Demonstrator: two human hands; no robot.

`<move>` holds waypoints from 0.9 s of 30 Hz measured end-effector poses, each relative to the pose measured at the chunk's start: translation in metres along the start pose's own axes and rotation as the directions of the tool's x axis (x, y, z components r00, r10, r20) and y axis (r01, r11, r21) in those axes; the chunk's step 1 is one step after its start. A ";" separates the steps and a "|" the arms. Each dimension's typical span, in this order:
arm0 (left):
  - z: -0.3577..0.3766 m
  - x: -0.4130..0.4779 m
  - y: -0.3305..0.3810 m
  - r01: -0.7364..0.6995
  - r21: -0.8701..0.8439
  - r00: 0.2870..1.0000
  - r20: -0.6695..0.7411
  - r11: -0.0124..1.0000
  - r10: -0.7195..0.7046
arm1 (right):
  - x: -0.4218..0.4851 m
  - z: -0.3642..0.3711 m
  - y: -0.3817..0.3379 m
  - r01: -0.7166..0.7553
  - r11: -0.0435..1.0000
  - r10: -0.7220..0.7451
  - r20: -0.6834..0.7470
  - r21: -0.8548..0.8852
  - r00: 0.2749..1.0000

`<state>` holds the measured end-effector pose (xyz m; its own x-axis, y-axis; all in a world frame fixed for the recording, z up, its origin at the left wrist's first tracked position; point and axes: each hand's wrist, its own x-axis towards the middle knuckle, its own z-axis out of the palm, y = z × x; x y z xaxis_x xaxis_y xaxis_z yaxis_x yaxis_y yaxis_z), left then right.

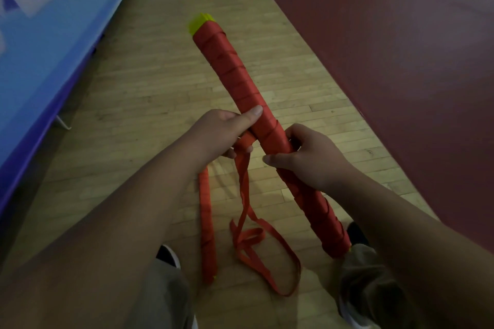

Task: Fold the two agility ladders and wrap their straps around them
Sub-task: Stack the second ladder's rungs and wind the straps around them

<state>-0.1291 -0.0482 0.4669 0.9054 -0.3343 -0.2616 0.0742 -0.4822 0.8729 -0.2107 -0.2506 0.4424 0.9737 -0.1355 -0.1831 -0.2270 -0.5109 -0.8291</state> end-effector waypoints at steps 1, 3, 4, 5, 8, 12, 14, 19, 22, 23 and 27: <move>0.003 -0.001 0.002 0.001 0.000 1.000 -0.015 1.000 -0.001 | 0.000 0.000 0.000 -0.008 1.000 0.008 0.005 0.007 1.000; 0.007 -0.001 0.005 0.006 0.011 0.999 -0.047 1.000 -0.005 | 0.000 -0.001 -0.001 -0.016 1.000 0.016 0.016 0.022 1.000; 0.009 0.000 0.007 0.007 0.024 0.998 -0.058 1.000 -0.006 | 0.000 0.000 -0.001 -0.013 1.000 0.012 0.021 0.027 1.000; 0.011 -0.001 0.009 0.007 0.041 0.998 -0.070 0.999 -0.004 | 0.000 0.000 -0.001 -0.004 1.000 0.004 0.026 0.027 1.000; 0.016 -0.002 0.012 0.013 0.086 0.994 -0.105 0.996 -0.004 | -0.001 0.003 0.002 0.017 1.000 -0.017 0.020 -0.003 1.000; 0.017 -0.002 0.013 0.008 0.081 0.994 -0.113 0.997 0.001 | 0.000 0.005 0.004 0.021 0.999 -0.021 0.007 -0.039 1.000; 0.017 -0.001 0.012 0.001 0.065 0.994 -0.112 0.998 0.006 | -0.001 0.005 0.003 0.022 0.999 -0.022 0.007 -0.042 1.000; 0.015 0.000 0.013 -0.032 -0.013 0.992 -0.124 0.999 0.030 | -0.002 0.003 -0.001 0.025 0.996 -0.022 0.036 -0.080 0.999; 0.012 0.002 0.011 -0.053 -0.042 0.992 -0.121 0.998 0.047 | -0.003 -0.003 -0.005 0.030 0.995 -0.019 0.110 -0.096 0.994; 0.010 0.002 0.011 -0.057 -0.041 0.992 -0.114 0.998 0.052 | -0.003 -0.006 -0.006 0.022 0.997 -0.010 0.141 -0.079 0.990; 0.007 0.001 0.011 -0.100 -0.073 0.992 -0.081 0.992 0.094 | -0.006 -0.019 -0.009 -0.072 0.993 0.046 0.269 0.091 0.962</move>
<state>-0.1306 -0.0595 0.4737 0.9391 -0.3117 -0.1445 0.0137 -0.3861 0.9224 -0.2145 -0.2612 0.4606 0.9316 0.0745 -0.3559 -0.2942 -0.4205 -0.8583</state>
